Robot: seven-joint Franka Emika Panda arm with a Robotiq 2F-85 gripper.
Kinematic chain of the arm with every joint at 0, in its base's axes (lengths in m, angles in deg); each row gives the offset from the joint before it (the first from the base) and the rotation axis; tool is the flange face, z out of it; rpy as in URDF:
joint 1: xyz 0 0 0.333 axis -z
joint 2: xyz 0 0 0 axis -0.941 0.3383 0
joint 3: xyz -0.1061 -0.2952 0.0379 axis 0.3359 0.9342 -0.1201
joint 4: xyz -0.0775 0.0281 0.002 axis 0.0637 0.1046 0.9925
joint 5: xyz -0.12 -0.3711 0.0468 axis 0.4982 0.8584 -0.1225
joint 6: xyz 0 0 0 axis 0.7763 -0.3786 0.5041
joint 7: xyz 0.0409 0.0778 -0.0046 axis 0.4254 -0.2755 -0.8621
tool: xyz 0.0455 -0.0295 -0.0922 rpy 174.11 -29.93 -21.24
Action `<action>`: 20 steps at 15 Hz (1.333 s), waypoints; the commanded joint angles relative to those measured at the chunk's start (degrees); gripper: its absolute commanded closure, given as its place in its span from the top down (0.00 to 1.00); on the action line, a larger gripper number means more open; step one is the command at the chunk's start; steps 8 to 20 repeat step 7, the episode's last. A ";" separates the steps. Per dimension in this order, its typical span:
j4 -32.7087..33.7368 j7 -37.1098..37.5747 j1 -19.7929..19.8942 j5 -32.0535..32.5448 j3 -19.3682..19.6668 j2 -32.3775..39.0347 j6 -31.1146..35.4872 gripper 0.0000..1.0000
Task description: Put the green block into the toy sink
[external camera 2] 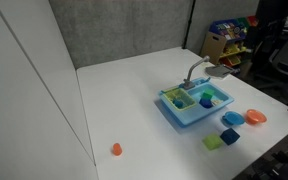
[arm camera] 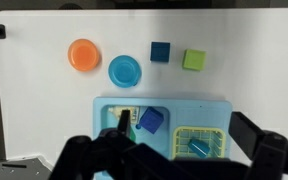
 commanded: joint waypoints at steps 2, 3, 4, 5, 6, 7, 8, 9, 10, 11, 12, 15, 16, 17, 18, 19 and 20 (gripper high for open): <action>-4.71 -0.33 0.27 -1.01 -0.89 -8.62 -1.03 1.00; -5.11 -0.54 0.29 -1.20 -0.93 -9.52 -1.34 1.00; -5.58 -0.57 0.31 -1.09 -1.03 -10.28 -1.35 1.00; -3.88 -0.10 0.50 -0.29 -1.20 -7.65 -0.59 1.00; -4.21 -0.10 0.50 -0.29 -1.26 -8.30 -0.62 1.00; -4.21 -0.10 0.49 -0.29 -1.29 -8.32 -0.62 1.00; -4.21 -0.10 0.49 -0.29 -1.29 -8.32 -0.62 1.00; -4.21 -0.10 0.49 -0.29 -1.29 -8.32 -0.62 1.00; -4.21 -0.10 0.49 -0.29 -1.29 -8.32 -0.62 1.00; -4.21 -0.10 0.49 -0.29 -1.29 -8.32 -0.62 1.00; -4.21 -0.10 0.49 -0.29 -1.29 -8.32 -0.62 1.00; -4.21 -0.10 0.49 -0.29 -1.29 -8.32 -0.62 1.00; -4.21 -0.10 0.49 -0.29 -1.29 -8.32 -0.62 1.00; -4.21 -0.10 0.49 -0.29 -1.29 -8.32 -0.62 1.00; -4.21 -0.10 0.49 -0.29 -1.29 -8.32 -0.62 1.00; -4.21 -0.10 0.49 -0.29 -1.29 -8.32 -0.62 1.00; -4.21 -0.10 0.49 -0.29 -1.29 -8.32 -0.62 1.00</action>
